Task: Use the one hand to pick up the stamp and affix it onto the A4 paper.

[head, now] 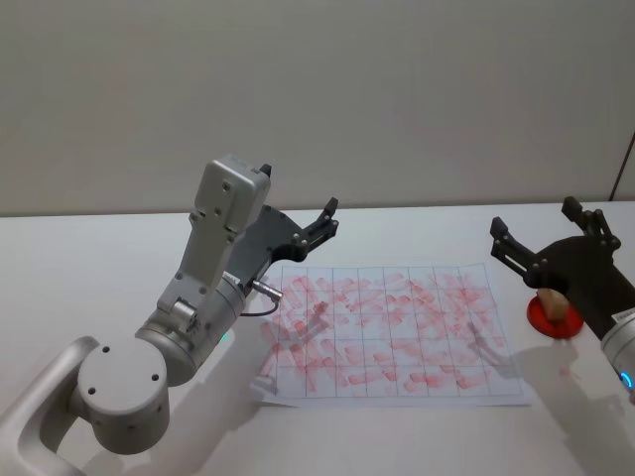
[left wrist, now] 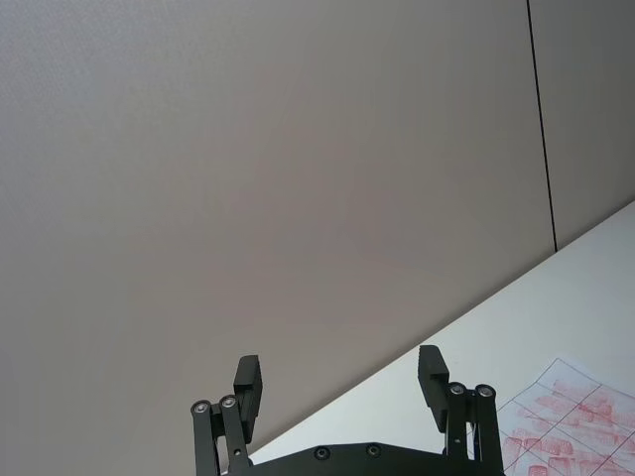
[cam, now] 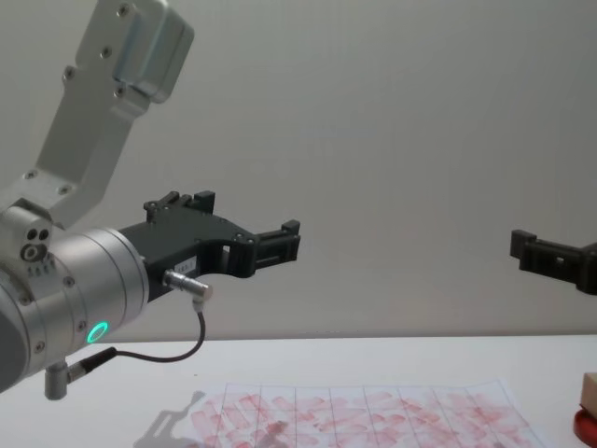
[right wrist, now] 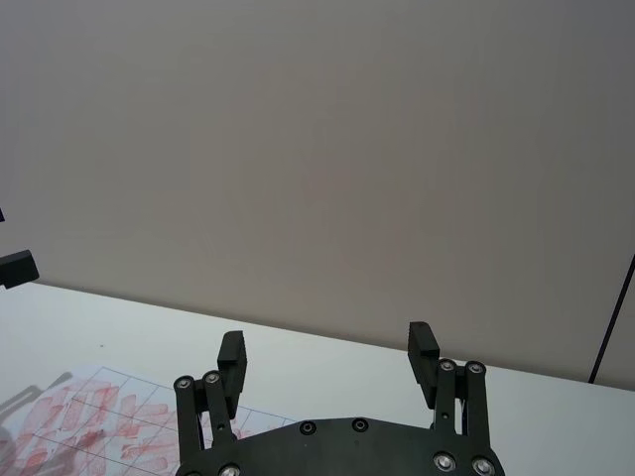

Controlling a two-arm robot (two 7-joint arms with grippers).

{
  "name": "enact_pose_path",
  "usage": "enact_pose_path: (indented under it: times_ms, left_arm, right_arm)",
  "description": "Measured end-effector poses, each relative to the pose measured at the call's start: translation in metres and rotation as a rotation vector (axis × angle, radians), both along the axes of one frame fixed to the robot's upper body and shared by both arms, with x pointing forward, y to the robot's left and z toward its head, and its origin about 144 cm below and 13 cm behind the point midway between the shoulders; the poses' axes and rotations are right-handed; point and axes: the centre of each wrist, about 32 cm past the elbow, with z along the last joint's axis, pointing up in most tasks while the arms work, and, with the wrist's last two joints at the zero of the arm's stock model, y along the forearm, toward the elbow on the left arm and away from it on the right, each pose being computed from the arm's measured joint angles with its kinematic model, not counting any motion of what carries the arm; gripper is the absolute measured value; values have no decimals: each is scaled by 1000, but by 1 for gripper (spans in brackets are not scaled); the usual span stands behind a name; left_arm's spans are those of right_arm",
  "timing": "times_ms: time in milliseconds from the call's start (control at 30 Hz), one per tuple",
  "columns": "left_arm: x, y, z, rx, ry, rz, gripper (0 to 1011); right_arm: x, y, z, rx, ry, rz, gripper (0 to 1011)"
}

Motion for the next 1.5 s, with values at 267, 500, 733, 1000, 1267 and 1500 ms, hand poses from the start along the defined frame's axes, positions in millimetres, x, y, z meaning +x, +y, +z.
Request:
enact_pose_path:
  times_ms: [267,500,733,1000,1267,1500]
  left_arm:
    - [0,0,0,0,0,0,1001]
    - [0,0,0,0,0,0,1001]
    - [0,0,0,0,0,0,1001]
    - [0,0,0,0,0,0,1001]
    - [0,0,0,0,0,0,1001]
    - [0,0,0,0,0,0,1001]
  right_arm:
    - [0,0,0,0,0,0,1001]
    - [0,0,0,0,0,0,1001]
    - [0,0,0,0,0,0,1001]
    - [-1,-1,0,-2,5,-3,1001]
    - [-11,-5,1,-9,46,-37,1001]
    - [-22,-13,0,-17,91,-76,1001]
